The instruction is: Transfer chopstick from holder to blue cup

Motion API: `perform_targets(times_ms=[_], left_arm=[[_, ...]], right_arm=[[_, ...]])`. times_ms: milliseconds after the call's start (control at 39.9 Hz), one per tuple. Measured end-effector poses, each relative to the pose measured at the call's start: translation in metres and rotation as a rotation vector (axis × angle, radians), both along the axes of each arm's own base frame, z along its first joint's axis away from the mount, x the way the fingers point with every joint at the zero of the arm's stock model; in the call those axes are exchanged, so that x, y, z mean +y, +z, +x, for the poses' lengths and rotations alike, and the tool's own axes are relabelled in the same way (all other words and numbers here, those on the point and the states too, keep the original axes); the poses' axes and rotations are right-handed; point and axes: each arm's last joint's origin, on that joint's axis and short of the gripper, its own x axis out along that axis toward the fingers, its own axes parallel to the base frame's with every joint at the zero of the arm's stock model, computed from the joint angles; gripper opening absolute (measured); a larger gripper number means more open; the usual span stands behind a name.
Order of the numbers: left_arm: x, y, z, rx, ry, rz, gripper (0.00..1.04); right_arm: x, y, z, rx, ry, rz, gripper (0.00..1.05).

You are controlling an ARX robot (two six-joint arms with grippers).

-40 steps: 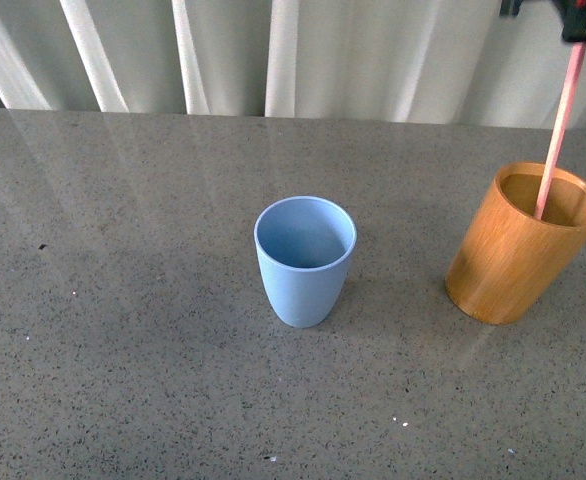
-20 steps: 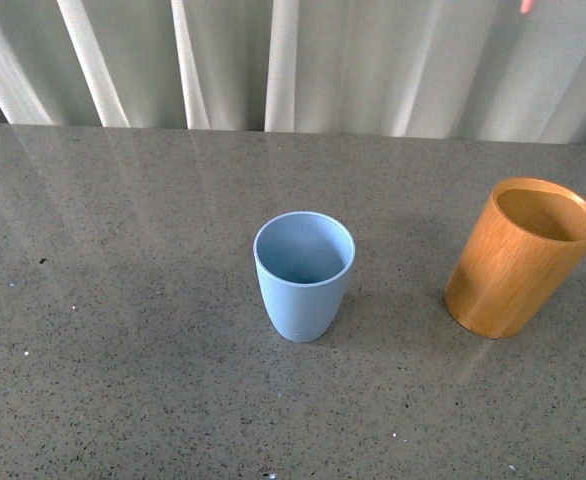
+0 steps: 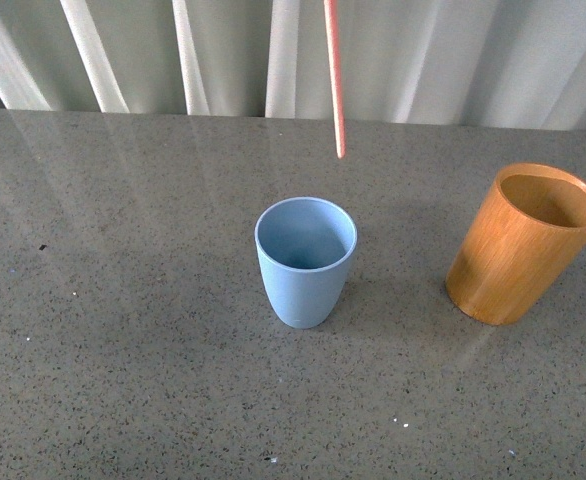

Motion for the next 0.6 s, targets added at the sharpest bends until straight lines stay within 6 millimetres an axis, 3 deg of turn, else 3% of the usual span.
perform_targets(times_ms=[602], left_arm=[[0.000,0.000,0.000,0.000,0.000,0.000,0.98]], right_arm=[[0.029,-0.035,0.008,0.094,0.065,0.038,0.01]])
